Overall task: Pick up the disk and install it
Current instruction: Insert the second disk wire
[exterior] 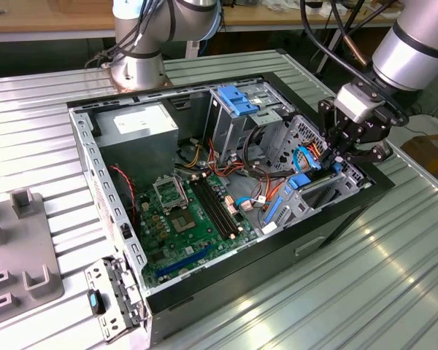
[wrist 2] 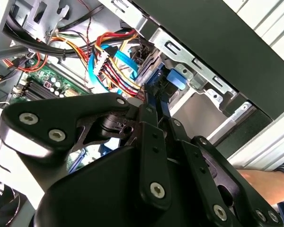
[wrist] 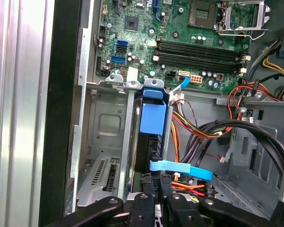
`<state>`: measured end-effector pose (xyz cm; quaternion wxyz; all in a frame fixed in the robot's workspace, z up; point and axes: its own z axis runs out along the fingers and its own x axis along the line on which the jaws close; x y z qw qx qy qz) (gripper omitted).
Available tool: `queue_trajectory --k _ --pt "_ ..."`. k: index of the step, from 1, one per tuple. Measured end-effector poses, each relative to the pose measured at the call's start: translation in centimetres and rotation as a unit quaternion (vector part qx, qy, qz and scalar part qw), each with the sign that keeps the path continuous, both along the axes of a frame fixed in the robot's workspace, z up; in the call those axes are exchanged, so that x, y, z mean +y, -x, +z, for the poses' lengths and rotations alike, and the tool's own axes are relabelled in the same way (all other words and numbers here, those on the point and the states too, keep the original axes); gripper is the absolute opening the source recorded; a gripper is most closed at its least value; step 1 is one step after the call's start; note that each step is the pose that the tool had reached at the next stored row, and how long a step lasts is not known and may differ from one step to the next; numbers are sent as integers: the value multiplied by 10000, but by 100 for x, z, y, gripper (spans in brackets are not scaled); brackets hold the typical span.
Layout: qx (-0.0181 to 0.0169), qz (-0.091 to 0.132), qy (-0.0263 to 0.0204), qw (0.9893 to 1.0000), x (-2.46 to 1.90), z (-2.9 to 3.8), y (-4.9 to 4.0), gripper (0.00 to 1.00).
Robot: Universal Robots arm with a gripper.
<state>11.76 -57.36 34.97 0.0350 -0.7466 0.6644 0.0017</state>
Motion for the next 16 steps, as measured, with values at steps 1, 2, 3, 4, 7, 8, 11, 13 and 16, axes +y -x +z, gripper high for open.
queue_trajectory --k 1,2,3,4,7,8,11,13,16 --pt "0 -1 0 10000 -12 1 0 17" --pt "0 -2 0 10000 -25 0 1 17" --pt "0 -3 0 10000 -40 0 0 17" --pt "0 -4 1 10000 -48 1 0 17" --pt "0 -29 -113 9999 -53 0 0 17" --pt "0 -49 -114 9999 -60 -1 0 17" --pt "-1 -128 -117 9998 -75 -3 -1 17" --pt "-2 -175 -116 9998 -78 -4 -1 17" --pt "-2 -219 -117 9997 -78 -14 0 17"
